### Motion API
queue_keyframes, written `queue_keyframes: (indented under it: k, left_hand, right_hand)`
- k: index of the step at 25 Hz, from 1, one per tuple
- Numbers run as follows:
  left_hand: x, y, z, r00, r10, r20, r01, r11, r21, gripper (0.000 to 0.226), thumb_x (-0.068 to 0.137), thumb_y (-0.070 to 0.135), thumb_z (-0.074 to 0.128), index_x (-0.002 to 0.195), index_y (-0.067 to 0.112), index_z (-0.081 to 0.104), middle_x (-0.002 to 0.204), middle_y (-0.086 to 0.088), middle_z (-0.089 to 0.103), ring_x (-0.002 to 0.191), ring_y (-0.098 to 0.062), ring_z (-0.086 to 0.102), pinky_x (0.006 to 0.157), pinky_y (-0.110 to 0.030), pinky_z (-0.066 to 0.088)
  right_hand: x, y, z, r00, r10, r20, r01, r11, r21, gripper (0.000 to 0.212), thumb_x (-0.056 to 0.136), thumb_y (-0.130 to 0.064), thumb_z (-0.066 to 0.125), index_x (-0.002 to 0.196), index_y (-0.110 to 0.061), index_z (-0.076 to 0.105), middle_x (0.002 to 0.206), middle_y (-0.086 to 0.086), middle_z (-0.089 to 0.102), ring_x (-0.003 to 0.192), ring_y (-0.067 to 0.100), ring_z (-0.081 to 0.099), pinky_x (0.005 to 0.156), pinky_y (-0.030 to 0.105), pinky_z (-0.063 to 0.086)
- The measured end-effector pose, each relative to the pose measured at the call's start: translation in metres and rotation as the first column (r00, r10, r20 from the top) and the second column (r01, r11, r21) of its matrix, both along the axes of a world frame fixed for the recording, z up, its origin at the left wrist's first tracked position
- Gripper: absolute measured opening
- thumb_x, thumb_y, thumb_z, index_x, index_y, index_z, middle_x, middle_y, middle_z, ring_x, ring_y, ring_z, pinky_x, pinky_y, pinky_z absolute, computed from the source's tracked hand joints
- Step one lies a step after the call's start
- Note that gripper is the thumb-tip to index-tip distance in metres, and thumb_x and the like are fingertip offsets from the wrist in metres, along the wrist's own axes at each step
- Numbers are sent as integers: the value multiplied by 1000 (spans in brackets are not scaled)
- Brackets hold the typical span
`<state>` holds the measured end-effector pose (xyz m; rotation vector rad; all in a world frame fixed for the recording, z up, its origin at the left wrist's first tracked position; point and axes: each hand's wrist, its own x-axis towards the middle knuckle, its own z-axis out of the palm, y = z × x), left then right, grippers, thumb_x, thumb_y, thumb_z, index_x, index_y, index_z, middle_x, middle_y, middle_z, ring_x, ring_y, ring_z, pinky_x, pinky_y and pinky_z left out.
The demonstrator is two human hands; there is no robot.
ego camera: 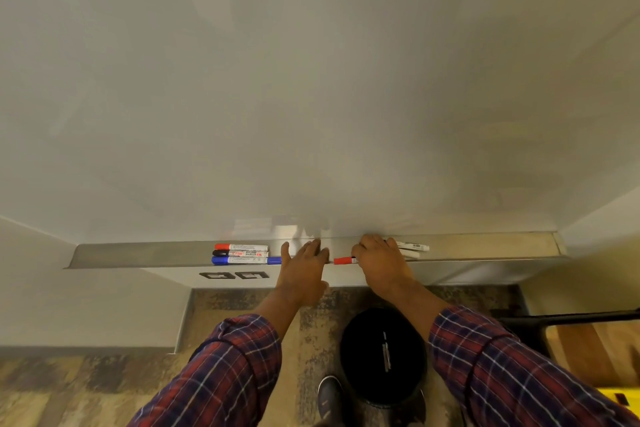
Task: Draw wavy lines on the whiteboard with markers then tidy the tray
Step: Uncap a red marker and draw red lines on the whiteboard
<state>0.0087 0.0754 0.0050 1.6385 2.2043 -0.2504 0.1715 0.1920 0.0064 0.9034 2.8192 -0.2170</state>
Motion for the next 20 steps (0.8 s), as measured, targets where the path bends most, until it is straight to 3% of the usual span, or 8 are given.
queue_keyframes:
  k: [5, 7, 8, 10, 12, 16, 17, 20]
  left_hand:
    - [-1, 13, 26, 976, 168, 140, -182, 979, 96, 52, 103, 49, 62, 149, 29, 52, 159, 3, 53, 151, -20, 44, 126, -65, -8]
    - [4, 19, 47, 938, 237, 255, -294, 932, 215, 39, 107, 38, 58, 144, 26, 60, 147, 4, 64, 141, -20, 55, 129, -57, 6]
    - [9, 20, 59, 899, 256, 356, -368, 881, 297, 34, 107, 32, 58, 139, 24, 66, 138, 4, 70, 134, -20, 61, 127, -50, 23]
    - [27, 19, 95, 698, 239, 675, -609, 695, 383, 23, 108, 25, 58, 121, 20, 77, 116, 4, 79, 113, -18, 72, 106, -39, 53]
    - [53, 12, 133, 379, 134, 916, -795, 554, 248, 29, 111, 26, 53, 113, 16, 80, 106, 0, 81, 104, -17, 75, 96, -35, 60]
    - [88, 1, 184, -169, -74, 983, -774, 627, -86, 49, 113, 38, 39, 129, 4, 70, 129, -16, 75, 99, -33, 73, 74, -39, 62]
    - [92, -1, 191, -249, -107, 962, -751, 649, -122, 51, 112, 40, 39, 132, 2, 67, 133, -18, 72, 104, -38, 72, 75, -42, 62]
    - [104, -2, 205, -347, -168, 923, -702, 699, -137, 55, 107, 40, 42, 136, -1, 63, 137, -23, 69, 129, -41, 65, 109, -51, 54]
  right_hand:
    - [6, -12, 35, 940, -180, -291, 154, 982, -108, 30, 101, -20, 60, 129, -30, 58, 131, -5, 58, 123, 22, 49, 101, 41, 35]
    - [14, -16, 58, 846, -269, -459, 182, 957, -227, 20, 103, -24, 57, 122, -28, 60, 118, -8, 61, 111, 20, 53, 93, 41, 38]
    - [18, -19, 70, 780, -331, -531, 165, 928, -335, 16, 103, -24, 57, 119, -27, 61, 111, -9, 61, 104, 18, 56, 90, 41, 43]
    - [28, -26, 99, 644, -476, -599, 61, 813, -580, 12, 104, -23, 57, 115, -26, 62, 102, -9, 65, 93, 14, 62, 83, 40, 54]
    - [38, -36, 136, 558, -610, -562, -54, 649, -759, 14, 105, -18, 57, 114, -22, 66, 93, -4, 68, 84, 14, 67, 76, 35, 59]
    - [58, -60, 191, 452, -780, -433, -248, 356, -901, 22, 108, -14, 49, 111, -13, 71, 80, 12, 64, 66, 26, 61, 63, 36, 53]
    - [62, -65, 199, 429, -816, -388, -292, 281, -914, 25, 108, -15, 48, 110, -11, 72, 79, 14, 61, 63, 27, 57, 60, 37, 50]
    - [69, -73, 219, 413, -877, -245, -389, 73, -918, 31, 108, -19, 44, 101, -10, 73, 76, 16, 54, 56, 25, 45, 54, 35, 36]
